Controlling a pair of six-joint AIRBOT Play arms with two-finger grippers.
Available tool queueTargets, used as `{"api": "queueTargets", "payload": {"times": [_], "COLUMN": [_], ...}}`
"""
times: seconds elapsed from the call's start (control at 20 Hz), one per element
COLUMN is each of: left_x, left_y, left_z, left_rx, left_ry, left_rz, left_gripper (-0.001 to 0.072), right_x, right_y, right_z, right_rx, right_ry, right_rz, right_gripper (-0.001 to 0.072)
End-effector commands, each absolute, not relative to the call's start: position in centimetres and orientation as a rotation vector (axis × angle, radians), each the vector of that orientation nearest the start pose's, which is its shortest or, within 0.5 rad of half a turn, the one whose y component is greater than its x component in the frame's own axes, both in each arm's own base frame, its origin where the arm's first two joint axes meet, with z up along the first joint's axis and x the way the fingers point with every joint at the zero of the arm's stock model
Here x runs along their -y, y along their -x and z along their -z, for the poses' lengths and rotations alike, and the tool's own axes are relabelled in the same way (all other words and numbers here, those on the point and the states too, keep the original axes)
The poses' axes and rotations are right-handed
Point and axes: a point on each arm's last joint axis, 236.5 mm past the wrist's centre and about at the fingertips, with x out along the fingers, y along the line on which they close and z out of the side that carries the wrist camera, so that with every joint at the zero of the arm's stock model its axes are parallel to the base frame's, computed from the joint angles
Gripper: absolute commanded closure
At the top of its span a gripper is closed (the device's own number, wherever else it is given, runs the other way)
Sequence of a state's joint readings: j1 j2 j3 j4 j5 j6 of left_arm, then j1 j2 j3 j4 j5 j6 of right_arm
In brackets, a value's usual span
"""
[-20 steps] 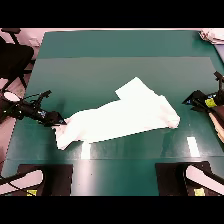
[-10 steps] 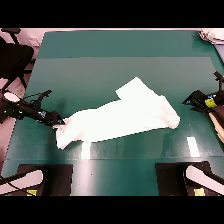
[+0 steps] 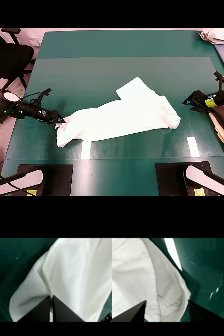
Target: Fold the shirts.
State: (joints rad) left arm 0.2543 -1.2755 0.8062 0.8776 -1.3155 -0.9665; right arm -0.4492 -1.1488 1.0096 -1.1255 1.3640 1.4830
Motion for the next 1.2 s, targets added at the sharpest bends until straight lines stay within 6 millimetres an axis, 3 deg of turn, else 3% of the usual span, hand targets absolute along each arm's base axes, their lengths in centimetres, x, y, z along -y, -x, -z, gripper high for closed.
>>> {"api": "queueTargets", "payload": {"times": [0.0, 0.25, 0.45, 0.7, 0.85, 1.0, 1.15], "left_x": [8.6, 7.9, 7.0, 7.0, 7.0, 6.9, 6.9], "left_y": [-28.8, -31.2, -32.3, -32.3, -32.3, -32.5, -32.7], "left_z": [2.4, -1.9, -2.2, -2.2, -2.2, -2.2, -2.2], "left_rx": [-1.402, -1.318, -1.294, -1.293, -1.293, -1.287, -1.280], "left_ry": [0.460, 0.364, 0.311, 0.314, 0.316, 0.314, 0.313], "left_rz": [0.676, 0.713, 0.676, 0.675, 0.674, 0.668, 0.662], "left_gripper": [0.0685, 0.0685, 0.0685, 0.0685, 0.0685, 0.0685, 0.0685], "right_x": [3.9, 4.2, 4.9, 2.3, 1.0, -1.0, -3.8], "right_y": [-31.2, -31.5, -33.8, -35.6, -35.2, -34.1, -34.3], "right_z": [-1.6, -1.6, -1.7, 1.7, 4.4, 6.2, 6.5], "right_rx": [-1.337, -1.317, -1.230, -1.289, -1.385, -1.488, -1.511], "right_ry": [-0.640, -0.608, -0.618, -0.764, -0.838, -0.784, -0.725], "right_rz": [0.018, 0.002, 0.019, -0.107, -0.139, -0.179, -0.234], "right_gripper": [0.0140, 0.0139, 0.0139, 0.0139, 0.0139, 0.0139, 0.0171]}}
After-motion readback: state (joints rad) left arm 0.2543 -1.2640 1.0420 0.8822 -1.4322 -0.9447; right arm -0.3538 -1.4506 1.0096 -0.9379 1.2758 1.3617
